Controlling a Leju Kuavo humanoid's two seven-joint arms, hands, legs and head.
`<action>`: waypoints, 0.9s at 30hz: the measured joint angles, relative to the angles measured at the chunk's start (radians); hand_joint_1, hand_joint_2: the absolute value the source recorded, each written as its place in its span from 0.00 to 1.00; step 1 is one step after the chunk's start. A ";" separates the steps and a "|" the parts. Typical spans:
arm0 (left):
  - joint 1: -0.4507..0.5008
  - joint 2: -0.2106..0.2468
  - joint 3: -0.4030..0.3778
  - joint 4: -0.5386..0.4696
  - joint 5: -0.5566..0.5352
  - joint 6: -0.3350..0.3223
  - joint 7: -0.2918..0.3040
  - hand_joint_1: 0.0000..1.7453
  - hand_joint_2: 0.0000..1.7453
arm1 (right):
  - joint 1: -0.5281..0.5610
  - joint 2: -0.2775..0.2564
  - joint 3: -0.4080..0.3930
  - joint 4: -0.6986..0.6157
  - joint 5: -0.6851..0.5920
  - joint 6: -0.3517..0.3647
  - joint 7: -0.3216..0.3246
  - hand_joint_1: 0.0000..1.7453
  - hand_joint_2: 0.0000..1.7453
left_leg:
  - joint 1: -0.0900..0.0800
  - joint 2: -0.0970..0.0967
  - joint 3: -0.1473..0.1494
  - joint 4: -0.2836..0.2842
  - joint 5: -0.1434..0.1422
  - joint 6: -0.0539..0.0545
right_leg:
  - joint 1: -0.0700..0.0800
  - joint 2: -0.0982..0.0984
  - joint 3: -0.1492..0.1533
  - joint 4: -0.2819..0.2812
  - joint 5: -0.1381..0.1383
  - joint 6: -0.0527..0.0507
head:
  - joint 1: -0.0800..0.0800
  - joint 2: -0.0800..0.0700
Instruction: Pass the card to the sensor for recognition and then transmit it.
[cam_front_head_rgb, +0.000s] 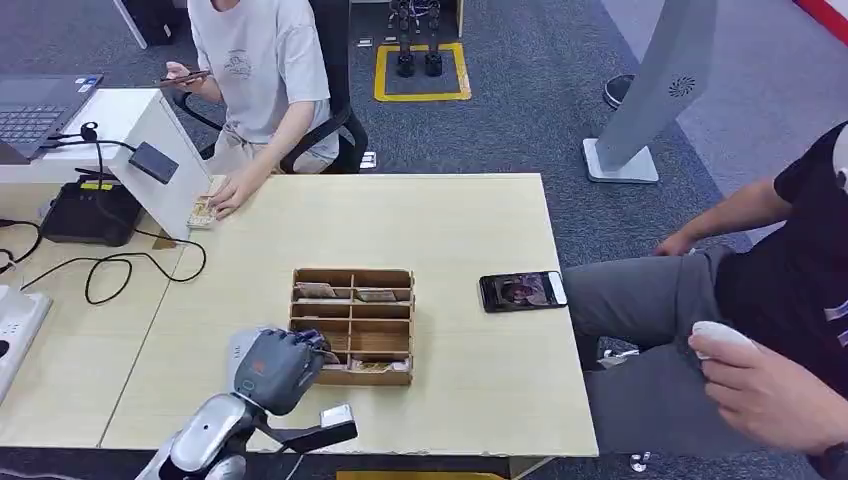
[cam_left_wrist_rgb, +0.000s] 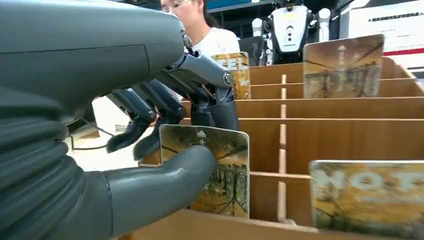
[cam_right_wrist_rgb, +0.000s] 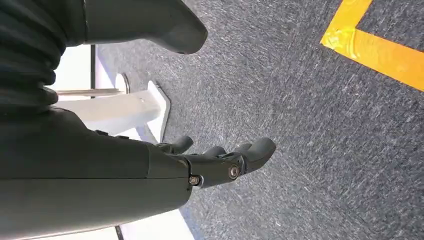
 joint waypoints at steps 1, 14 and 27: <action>-0.004 0.003 0.008 0.000 0.018 -0.005 -0.008 1.00 1.00 | 0.000 0.000 0.000 0.000 0.000 0.000 -0.003 0.00 1.00 | 0.000 0.000 0.000 0.000 0.000 0.000 | 0.000 0.000 0.000 0.000 0.000 0.000 | 0.000 0.000; -0.214 0.074 0.127 -0.112 0.283 -0.111 -0.067 1.00 1.00 | -0.004 0.000 -0.008 0.000 0.022 0.006 -0.002 0.00 1.00 | 0.001 -0.002 -0.001 0.001 0.003 -0.001 | 0.001 -0.002 -0.001 0.001 0.001 -0.001 | 0.000 0.000; -0.600 -0.010 0.138 0.164 0.083 -0.081 0.122 1.00 1.00 | -0.017 0.000 -0.017 0.000 0.051 0.018 0.016 0.00 1.00 | 0.001 -0.002 -0.001 0.001 0.004 -0.001 | 0.001 -0.002 -0.001 0.001 0.004 -0.001 | 0.000 0.000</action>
